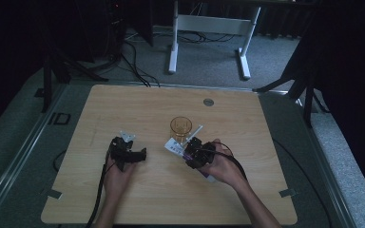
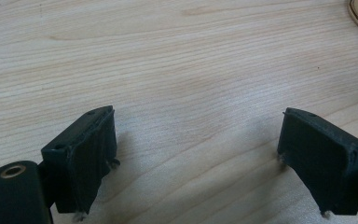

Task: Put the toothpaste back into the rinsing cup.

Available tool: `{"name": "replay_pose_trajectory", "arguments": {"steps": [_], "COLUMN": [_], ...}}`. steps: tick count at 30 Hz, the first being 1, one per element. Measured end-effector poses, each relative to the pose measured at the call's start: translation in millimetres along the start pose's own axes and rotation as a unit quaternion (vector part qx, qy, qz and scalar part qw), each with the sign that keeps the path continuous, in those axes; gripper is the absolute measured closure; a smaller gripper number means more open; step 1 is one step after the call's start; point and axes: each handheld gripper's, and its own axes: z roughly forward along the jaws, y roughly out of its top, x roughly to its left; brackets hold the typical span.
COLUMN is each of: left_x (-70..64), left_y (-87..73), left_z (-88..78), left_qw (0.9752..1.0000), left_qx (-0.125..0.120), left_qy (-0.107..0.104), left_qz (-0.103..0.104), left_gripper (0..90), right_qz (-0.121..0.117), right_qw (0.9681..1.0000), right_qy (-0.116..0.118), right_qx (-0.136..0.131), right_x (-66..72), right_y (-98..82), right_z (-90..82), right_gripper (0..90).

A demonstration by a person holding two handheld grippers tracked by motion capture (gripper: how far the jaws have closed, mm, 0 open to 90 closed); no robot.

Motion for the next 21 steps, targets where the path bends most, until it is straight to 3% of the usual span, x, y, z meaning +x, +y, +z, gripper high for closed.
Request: {"name": "replay_pose_trajectory", "arguments": {"steps": [21], "left_x": [0.0], "left_y": [0.1], "left_z": [-0.1], "left_qw": [1.0000], "left_qx": [0.000], "left_qy": [0.000], "left_qz": [0.000], "left_gripper": [11.9], "right_qz": [0.013], "right_qw": [0.9988], "right_qy": [0.002], "right_qx": [-0.047], "right_x": [-5.9], "right_y": [4.3], "right_z": [-16.0], "right_gripper": [70.1]}}
